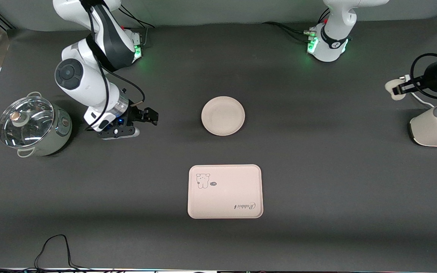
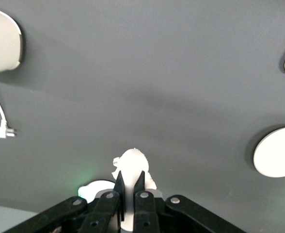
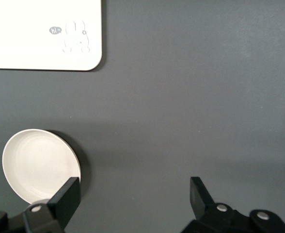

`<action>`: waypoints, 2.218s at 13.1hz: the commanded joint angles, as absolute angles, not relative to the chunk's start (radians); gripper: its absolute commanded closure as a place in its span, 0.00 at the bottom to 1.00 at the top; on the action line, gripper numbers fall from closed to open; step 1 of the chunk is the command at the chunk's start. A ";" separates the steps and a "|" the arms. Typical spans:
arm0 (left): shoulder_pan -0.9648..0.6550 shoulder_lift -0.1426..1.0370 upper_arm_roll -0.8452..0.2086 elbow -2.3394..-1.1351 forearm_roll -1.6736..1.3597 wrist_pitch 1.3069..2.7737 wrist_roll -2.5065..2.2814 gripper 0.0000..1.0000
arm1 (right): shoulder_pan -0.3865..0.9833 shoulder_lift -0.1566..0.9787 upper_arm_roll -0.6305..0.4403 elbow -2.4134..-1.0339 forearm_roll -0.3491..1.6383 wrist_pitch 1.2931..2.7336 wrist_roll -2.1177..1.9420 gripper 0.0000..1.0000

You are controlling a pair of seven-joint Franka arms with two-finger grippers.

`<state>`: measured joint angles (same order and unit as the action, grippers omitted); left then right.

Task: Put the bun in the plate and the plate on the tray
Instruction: 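Lift the bun with the left gripper and carry it toward the plate, then lower the bun onto the white plate and open the left gripper, then withdraw the left gripper while the right gripper reaches the plate rim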

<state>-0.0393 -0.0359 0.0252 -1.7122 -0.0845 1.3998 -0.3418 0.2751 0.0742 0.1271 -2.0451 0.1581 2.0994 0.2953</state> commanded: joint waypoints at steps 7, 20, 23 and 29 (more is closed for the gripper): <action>-0.320 0.297 -0.324 -1.709 -0.160 1.888 -1.207 0.91 | 0.365 0.097 0.120 -2.046 0.209 2.147 0.314 0.00; -0.581 0.597 -0.316 -1.758 -0.078 2.263 -1.522 0.65 | 0.376 0.172 0.118 -2.056 0.207 2.223 0.313 0.00; -0.580 0.597 -0.316 -1.759 -0.075 2.261 -1.552 0.14 | 0.379 0.202 0.118 -2.057 0.207 2.279 0.314 0.00; -0.525 0.500 -0.267 -1.747 -0.068 2.092 -1.531 0.00 | 0.423 0.230 0.124 -2.100 0.207 2.377 0.383 0.00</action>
